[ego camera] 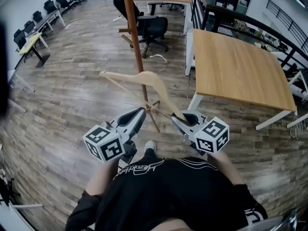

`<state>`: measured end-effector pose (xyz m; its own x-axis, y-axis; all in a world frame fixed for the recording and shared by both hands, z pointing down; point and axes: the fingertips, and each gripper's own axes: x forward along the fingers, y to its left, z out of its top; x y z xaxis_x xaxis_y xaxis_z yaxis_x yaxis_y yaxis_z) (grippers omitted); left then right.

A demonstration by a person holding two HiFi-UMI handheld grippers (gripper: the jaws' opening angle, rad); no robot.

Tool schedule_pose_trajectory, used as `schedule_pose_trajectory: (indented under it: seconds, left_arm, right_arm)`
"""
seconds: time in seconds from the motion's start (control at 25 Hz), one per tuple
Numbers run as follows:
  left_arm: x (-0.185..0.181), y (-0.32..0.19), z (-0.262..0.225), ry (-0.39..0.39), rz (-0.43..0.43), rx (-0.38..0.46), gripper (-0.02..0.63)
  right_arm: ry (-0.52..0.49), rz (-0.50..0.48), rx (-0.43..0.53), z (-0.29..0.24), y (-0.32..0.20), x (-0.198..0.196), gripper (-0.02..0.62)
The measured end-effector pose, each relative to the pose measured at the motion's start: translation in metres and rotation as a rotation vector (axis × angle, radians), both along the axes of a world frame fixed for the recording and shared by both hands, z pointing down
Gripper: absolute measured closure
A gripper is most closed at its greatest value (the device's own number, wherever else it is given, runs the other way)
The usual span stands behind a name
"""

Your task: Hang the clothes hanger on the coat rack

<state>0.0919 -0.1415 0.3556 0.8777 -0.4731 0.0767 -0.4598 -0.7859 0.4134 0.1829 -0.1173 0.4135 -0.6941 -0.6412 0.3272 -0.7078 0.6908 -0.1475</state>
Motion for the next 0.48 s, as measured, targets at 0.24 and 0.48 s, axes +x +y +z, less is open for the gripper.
schedule_pose_trajectory:
  seconds: [0.24,0.48]
  left_arm:
    - [-0.012,-0.056,0.001,-0.002,-0.002,-0.025,0.598]
    - [-0.023,-0.111,0.001,0.004,0.004,-0.041,0.598]
  right_arm:
    - [0.006,0.004,-0.024,0.001,-0.056,-0.010,0.534]
    - [0.011,0.013,-0.035,-0.005,-0.111,-0.020,0.534]
